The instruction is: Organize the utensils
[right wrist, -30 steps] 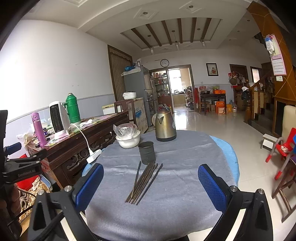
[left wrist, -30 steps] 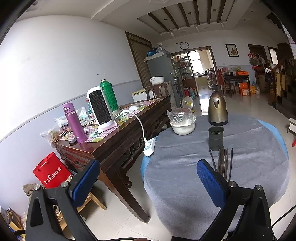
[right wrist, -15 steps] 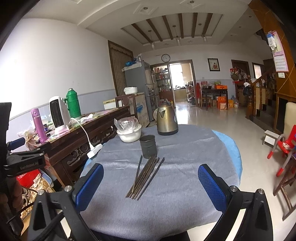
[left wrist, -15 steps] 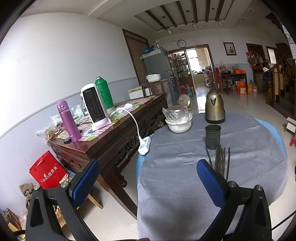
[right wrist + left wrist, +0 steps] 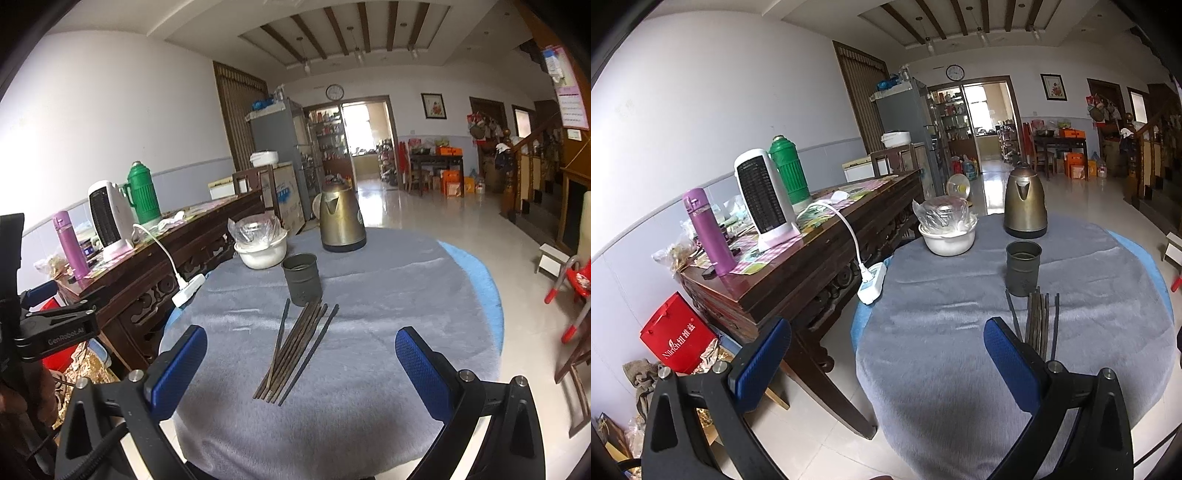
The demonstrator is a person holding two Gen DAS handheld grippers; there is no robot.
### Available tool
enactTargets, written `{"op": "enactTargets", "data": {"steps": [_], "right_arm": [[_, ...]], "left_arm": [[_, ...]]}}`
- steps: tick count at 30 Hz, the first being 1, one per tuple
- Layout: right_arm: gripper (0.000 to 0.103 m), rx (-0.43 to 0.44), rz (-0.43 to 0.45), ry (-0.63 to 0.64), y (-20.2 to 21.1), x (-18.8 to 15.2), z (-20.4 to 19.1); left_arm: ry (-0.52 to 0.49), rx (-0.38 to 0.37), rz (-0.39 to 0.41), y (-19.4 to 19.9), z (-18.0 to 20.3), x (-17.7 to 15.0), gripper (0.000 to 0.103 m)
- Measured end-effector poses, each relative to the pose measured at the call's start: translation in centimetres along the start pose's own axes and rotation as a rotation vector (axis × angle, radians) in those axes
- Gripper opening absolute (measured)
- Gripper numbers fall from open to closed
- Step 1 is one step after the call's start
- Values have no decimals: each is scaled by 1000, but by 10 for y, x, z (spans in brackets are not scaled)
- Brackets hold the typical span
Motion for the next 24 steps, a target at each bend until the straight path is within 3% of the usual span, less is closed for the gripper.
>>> {"op": "enactTargets", "data": {"steps": [10, 17, 22, 24], "right_arm": [[103, 74, -114, -62, -84, 15, 9], [103, 144, -258, -202, -166, 16, 34], [101, 206, -305, -267, -204, 15, 44], [93, 202, -321, -270, -221, 13, 50]], "left_arm": [[-10, -3, -80, -66, 20, 5, 103], [-22, -58, -154, -123, 47, 14, 103], [22, -181, -248, -167, 70, 13, 103], [42, -244, -305, -188, 81, 7, 103]]}}
Point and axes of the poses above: each gripper's, at about its wrist camera, not at the fingertips, and y roughly against the way its jaws point, z to its right, x to its top, the point moved 6 cm from there along -y, roughly the way its jaws point, and after that the axes turned 1 degree about -z, right-handed, at the moved point
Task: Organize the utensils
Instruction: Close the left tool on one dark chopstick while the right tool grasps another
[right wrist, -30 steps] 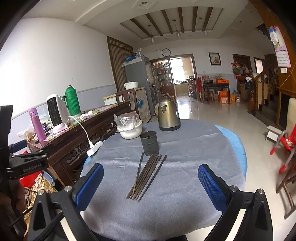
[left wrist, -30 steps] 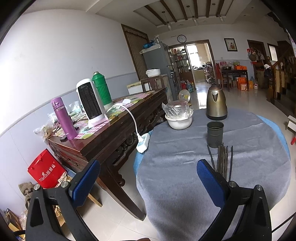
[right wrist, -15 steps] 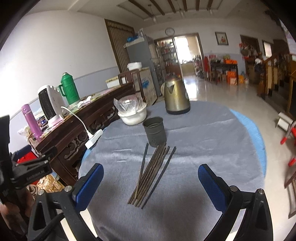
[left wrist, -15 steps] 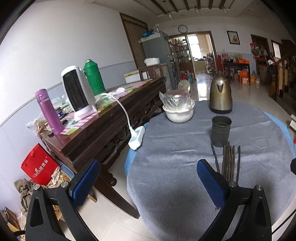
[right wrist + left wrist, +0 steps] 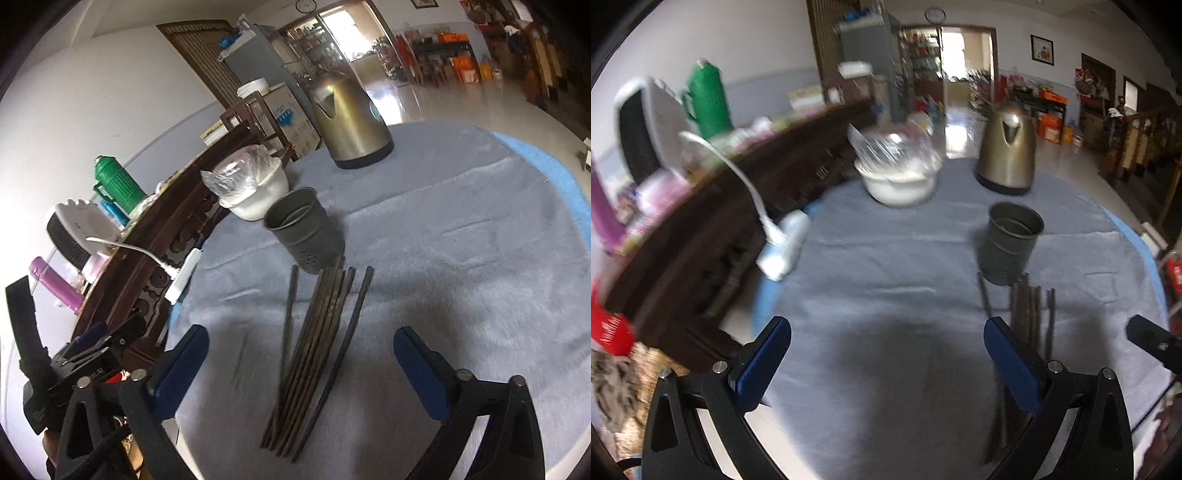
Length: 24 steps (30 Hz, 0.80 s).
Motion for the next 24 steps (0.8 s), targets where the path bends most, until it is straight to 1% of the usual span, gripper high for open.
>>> {"op": "enactTargets", "data": {"steps": [1, 2, 3, 4, 5, 6, 7, 8, 10, 11, 12, 13, 14, 16, 20, 22, 23, 24], "right_arm": [[78, -1, -15, -4, -8, 2, 5], [70, 2, -33, -13, -17, 3, 10], [54, 9, -56, -23, -26, 4, 14], [47, 18, -78, -35, -35, 5, 18], [47, 16, -91, -49, -44, 5, 24], [47, 2, -97, -59, -51, 6, 30], [43, -7, -102, -69, -58, 6, 34], [40, -12, -114, -80, -66, 8, 37], [39, -47, -147, -82, -81, 8, 42], [39, -67, -159, -76, -87, 9, 42], [36, -95, -180, -65, -95, 8, 42], [33, -111, -195, -63, -102, 8, 43], [32, -126, -206, -68, -106, 7, 45], [28, -162, -223, -93, -117, 6, 54], [26, -186, -267, -104, -128, 0, 56], [20, -193, -284, -106, -131, -3, 55], [19, -196, -293, -110, -133, -5, 55], [14, -202, -297, -116, -135, -7, 57]], "left_arm": [[13, -39, -36, -13, 3, -1, 101], [21, -64, -60, -22, 5, -2, 99], [33, -99, -92, -35, 9, -3, 94], [43, -127, -126, -47, 12, -5, 87], [46, -138, -144, -54, 16, -8, 82], [49, -158, -176, -66, 19, -9, 73], [52, -177, -204, -75, 23, -12, 65], [52, -184, -221, -81, 24, -13, 62], [66, -214, -270, -98, 30, -14, 49], [73, -233, -278, -101, 31, -13, 48], [82, -269, -287, -106, 36, -12, 48], [84, -282, -294, -110, 38, -11, 48], [82, -287, -302, -114, 39, -10, 48], [70, -323, -330, -122, 48, -9, 48], [63, -362, -398, -134, 63, -15, 48], [60, -377, -422, -140, 71, -18, 48], [59, -379, -427, -142, 73, -18, 48], [60, -381, -435, -145, 76, -18, 47]]}}
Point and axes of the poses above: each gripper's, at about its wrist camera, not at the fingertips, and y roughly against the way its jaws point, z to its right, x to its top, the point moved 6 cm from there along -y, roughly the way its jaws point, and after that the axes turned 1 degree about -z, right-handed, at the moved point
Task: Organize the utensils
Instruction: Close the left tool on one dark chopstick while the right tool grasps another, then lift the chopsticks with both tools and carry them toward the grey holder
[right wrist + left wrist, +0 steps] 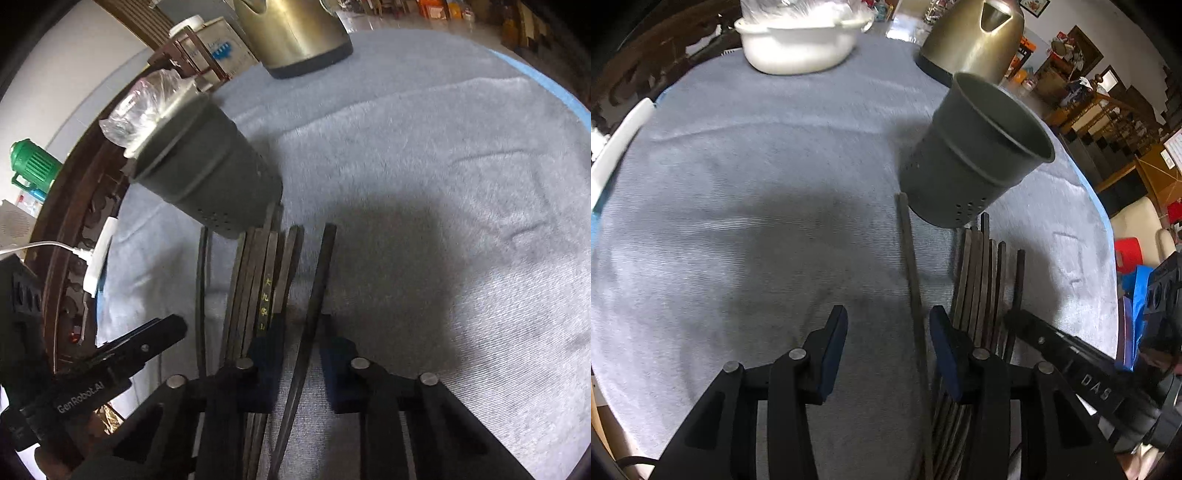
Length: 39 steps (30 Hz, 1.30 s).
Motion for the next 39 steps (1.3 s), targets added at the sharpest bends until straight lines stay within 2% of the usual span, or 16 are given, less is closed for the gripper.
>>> {"op": "enactTargets", "data": {"steps": [1, 3, 5, 9, 10, 23, 28, 32, 35, 36, 39], "right_arm": [[11, -6, 0, -2, -1, 0, 1], [11, 0, 8, -10, -2, -1, 4], [11, 2, 10, -11, -1, -3, 6], [11, 4, 14, -33, 6, -8, 15], [11, 5, 14, -36, 7, -9, 16], [12, -14, -19, -42, 12, -21, 17], [13, -33, -61, -51, 5, -6, 14], [13, -76, -49, -1, -1, 6, 6], [11, -117, -35, 76, -3, 9, -2], [11, -125, -28, 91, -3, 9, -4], [10, -104, -5, 103, 1, 7, -8]], "left_arm": [[6, -4, -8, -3, 0, 1, 42], [24, -25, -30, -11, 0, 3, 34], [30, -27, -23, -11, 0, 4, 30], [28, -50, -40, -19, 1, 3, 10], [27, -55, -42, -19, 1, 2, 8], [31, -95, -57, 1, -28, -29, 7], [31, -107, -67, -3, -29, -8, 17], [14, -88, -61, -7, -27, 9, 17], [3, -75, -55, -8, -28, 18, 15], [-3, -58, -55, -9, -28, 19, 8], [1, -65, -47, -7, -29, 23, 6]]}}
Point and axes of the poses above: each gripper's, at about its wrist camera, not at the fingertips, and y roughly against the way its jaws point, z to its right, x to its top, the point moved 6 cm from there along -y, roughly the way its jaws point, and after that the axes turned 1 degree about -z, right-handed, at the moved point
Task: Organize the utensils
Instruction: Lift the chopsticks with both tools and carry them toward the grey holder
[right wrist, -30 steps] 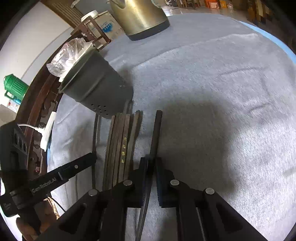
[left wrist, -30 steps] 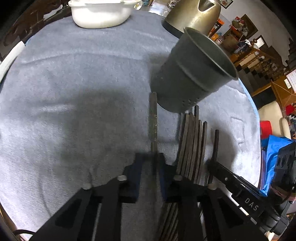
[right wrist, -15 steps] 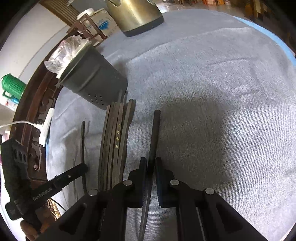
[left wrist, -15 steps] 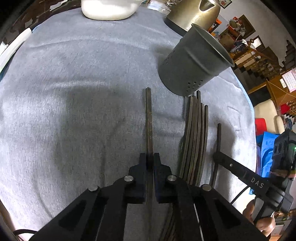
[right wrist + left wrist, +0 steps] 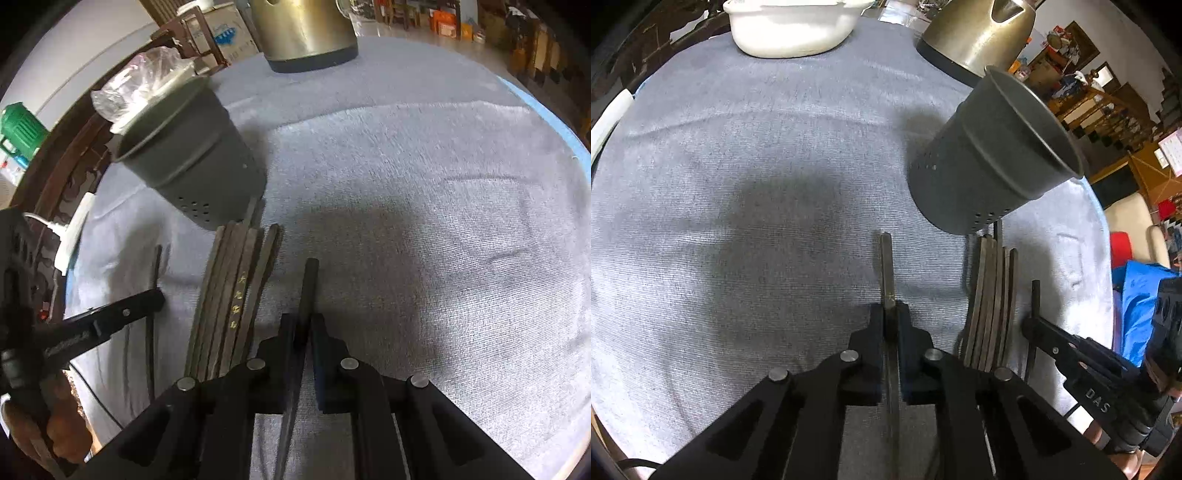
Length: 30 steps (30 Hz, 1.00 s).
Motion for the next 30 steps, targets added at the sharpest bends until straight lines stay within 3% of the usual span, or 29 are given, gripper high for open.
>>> {"op": "enactTargets", "data": {"steps": [7, 15, 17, 19, 23, 26, 30], "right_arm": [[9, 100, 134, 33, 46, 2, -5], [9, 219, 393, 59, 114, 25, -19], [9, 198, 410, 80, 119, 30, -23], [10, 137, 347, 100, 110, 33, -23], [13, 155, 157, 17, 76, 28, -7], [24, 148, 14, -26, 43, 17, 1], [25, 150, -81, -28, 18, 0, 0]], "left_arm": [[-18, -31, 141, 55, -6, 6, 6], [-101, -49, 410, 143, 31, 26, 6], [-121, -43, 448, 157, 43, 27, 6], [-132, -39, 464, 167, 45, 26, 6], [-158, -26, 472, 165, 51, 22, 6], [-171, -20, 481, 172, 52, 11, 6], [-177, -18, 484, 173, 52, 9, 5]]}}
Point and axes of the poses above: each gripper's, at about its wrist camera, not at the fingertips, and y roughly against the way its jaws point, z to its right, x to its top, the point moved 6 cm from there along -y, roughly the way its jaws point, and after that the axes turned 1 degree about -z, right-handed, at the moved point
